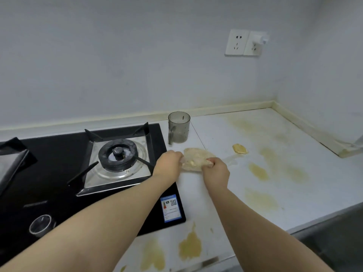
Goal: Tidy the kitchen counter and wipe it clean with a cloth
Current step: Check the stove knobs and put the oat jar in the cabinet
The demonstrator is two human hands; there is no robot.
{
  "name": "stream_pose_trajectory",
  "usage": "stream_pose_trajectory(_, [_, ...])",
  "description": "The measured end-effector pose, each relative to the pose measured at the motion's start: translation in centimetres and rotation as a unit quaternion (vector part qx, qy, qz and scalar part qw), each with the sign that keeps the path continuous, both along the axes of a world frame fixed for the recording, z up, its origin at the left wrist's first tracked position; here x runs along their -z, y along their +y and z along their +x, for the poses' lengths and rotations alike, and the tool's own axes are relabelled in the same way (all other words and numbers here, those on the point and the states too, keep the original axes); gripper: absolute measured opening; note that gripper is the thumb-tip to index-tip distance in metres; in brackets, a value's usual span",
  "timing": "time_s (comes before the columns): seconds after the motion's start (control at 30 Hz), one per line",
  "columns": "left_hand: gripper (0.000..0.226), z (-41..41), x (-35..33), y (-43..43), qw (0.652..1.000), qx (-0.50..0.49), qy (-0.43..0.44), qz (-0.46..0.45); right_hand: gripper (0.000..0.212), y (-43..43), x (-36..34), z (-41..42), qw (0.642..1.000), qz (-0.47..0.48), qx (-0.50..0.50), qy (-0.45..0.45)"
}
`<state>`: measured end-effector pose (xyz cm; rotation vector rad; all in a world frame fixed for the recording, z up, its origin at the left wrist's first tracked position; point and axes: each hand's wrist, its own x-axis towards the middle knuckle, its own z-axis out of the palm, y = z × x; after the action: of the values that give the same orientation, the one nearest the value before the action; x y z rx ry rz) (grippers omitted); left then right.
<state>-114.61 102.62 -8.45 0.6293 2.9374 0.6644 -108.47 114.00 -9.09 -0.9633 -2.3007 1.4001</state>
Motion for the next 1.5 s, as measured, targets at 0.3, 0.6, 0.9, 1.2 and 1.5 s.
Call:
stream_pose_trajectory(0.3, [0.023, -0.7, -7.3, -3.1, 0.970, -0.073, 0.102, 0.209, 0.018, -2.5, -6.7, -2.1, 0.987, 0.040, -0.002, 0.155])
stream_pose_trajectory(0.6, [0.018, -0.4, -12.8, -16.4, 0.945, -0.119, 0.167, 0.256, 0.020, -14.7, -12.8, -3.7, 0.969, 0.044, -0.081, 0.230])
stream_pose_trajectory(0.9, [0.017, 3.3, -15.7, -35.9, 0.898, -0.290, 0.210, 0.258, 0.037, -34.4, -14.9, -4.1, 0.933, -0.003, -0.240, 0.268])
stream_pose_trajectory(1.2, [0.017, 10.7, -14.5, -54.5, 0.831, -0.446, 0.228, 0.240, 0.044, -54.1, -13.7, -0.9, 0.889, -0.045, -0.380, 0.252])
stream_pose_trajectory(1.5, [0.020, 17.8, -12.3, -67.6, 0.763, -0.573, 0.222, 0.200, 0.040, -69.5, -11.8, 2.9, 0.844, -0.090, -0.487, 0.205])
